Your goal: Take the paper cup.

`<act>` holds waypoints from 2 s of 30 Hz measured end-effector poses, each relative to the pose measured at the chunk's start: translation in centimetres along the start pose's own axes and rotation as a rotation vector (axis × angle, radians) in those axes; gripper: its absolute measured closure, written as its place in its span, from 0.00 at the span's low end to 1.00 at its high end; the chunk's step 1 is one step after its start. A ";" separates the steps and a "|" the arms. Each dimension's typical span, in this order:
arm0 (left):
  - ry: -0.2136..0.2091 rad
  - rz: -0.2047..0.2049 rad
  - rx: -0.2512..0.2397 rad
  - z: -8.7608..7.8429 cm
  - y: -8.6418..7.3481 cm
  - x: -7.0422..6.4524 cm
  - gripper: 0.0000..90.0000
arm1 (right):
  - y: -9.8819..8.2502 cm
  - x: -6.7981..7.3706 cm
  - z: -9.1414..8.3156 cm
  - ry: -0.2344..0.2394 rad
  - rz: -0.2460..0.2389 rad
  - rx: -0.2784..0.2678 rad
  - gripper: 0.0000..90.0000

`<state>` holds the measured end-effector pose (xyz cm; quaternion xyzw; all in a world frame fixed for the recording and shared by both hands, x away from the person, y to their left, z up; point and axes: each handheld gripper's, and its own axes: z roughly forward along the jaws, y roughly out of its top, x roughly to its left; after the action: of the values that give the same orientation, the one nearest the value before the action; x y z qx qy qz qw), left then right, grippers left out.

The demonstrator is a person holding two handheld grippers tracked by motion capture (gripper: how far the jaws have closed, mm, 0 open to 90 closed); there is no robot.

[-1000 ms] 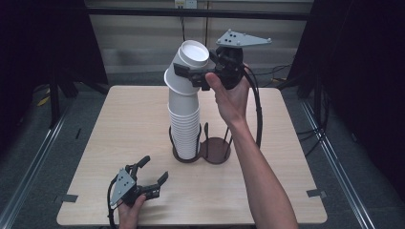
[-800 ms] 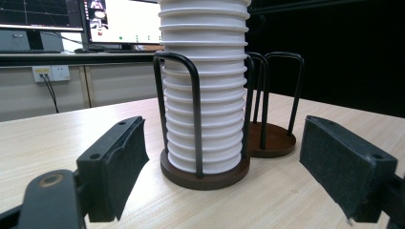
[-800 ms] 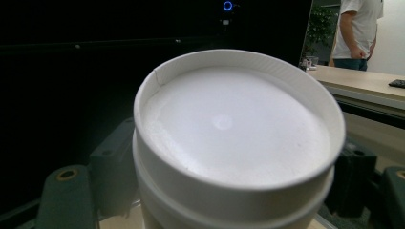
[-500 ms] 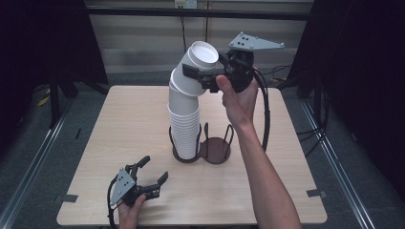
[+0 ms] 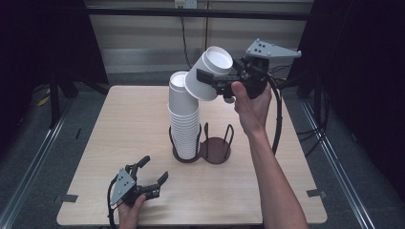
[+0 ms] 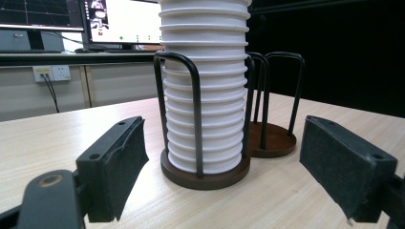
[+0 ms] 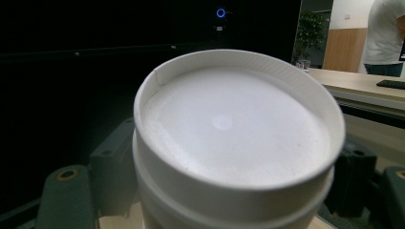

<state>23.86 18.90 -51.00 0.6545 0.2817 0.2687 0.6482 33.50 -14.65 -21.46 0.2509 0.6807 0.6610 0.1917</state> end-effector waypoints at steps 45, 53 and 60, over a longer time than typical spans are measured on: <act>-0.126 -0.007 0.082 1.4 3.1 -0.8 0.21 | -10.4 1.7 -3.8 0.019 0.048 0.128 0.24; -0.152 -0.011 0.081 1.6 3.8 -1.3 0.20 | -12.4 2.8 -3.0 0.056 0.052 0.147 0.24; -0.185 -0.012 0.077 1.9 4.1 -1.6 0.18 | -14.1 4.2 -2.5 0.094 0.050 0.162 0.24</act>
<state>24.15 16.43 -46.94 0.6992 0.2348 0.1920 0.6474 27.40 -14.17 -35.11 0.2514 0.7335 0.6196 0.1221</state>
